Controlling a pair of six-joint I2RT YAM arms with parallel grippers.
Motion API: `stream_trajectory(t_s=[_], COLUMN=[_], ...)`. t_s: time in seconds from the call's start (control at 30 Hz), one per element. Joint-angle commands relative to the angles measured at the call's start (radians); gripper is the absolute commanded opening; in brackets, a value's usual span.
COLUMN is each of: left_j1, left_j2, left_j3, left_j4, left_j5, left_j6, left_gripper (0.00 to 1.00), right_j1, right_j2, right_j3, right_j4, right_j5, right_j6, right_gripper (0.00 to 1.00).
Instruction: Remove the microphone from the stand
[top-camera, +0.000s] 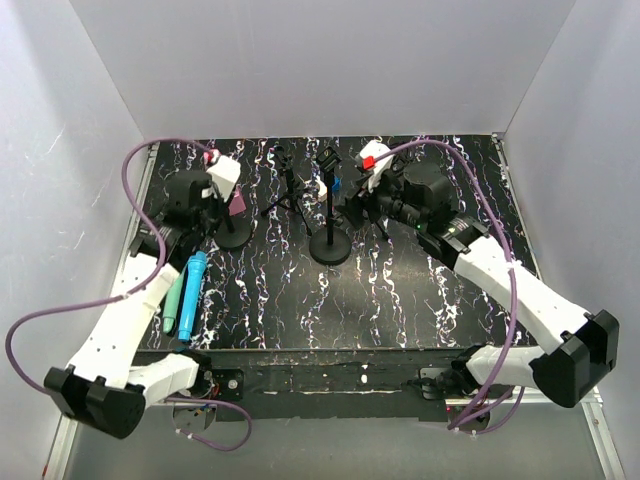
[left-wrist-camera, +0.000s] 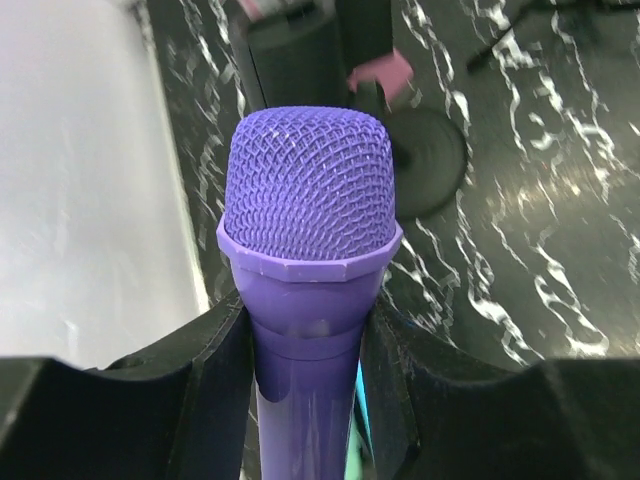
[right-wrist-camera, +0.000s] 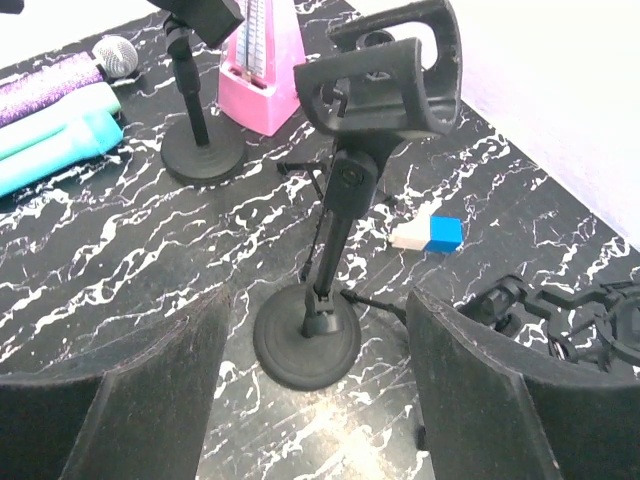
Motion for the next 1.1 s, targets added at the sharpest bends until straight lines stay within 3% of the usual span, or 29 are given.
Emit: stream_trajectory(t_s=[0.0,0.13,0.23,0.43,0.6,0.8,0.97,1.07], left_j1=[0.019,0.019,0.019,0.021,0.026,0.041,0.059,0.061], left_j2=[-0.108,-0.159,-0.110,0.034,0.105,0.183,0.281,0.351], left_j3=[-0.111,-0.296,-0.352,-0.369,-0.381,-0.357,-0.294,-0.264], left_j4=[-0.051,0.052,0.101,0.173,0.113,0.092,0.027,0.006], left_j5=[0.056,0.185,0.198,0.172,0.150,0.090,0.103,0.090], left_j6=[-0.252,-0.369,-0.458,-0.574,-0.740,-0.763,-0.733,-0.726], left_gripper=[0.00,0.00,0.00,0.00,0.00,0.00,0.18,0.20], right_j1=[-0.005,-0.005,-0.006,-0.006,-0.006,-0.009,-0.012,-0.014], right_j2=[-0.056,-0.085,-0.096,-0.115,-0.126,-0.132,-0.135,-0.132], right_j3=[0.041,0.032,0.041,0.047,0.059,0.076,0.087,0.087], right_j4=[-0.089,-0.117,-0.144,-0.195,-0.224,-0.245,-0.269,-0.265], right_j5=[0.001,0.010,0.045,0.048,0.039,0.067,0.062,0.059], right_j6=[-0.063,-0.133,-0.169,-0.207,-0.239,-0.270,-0.285,-0.287], right_gripper=[0.77,0.77,0.77,0.77,0.77,0.77,0.77,0.77])
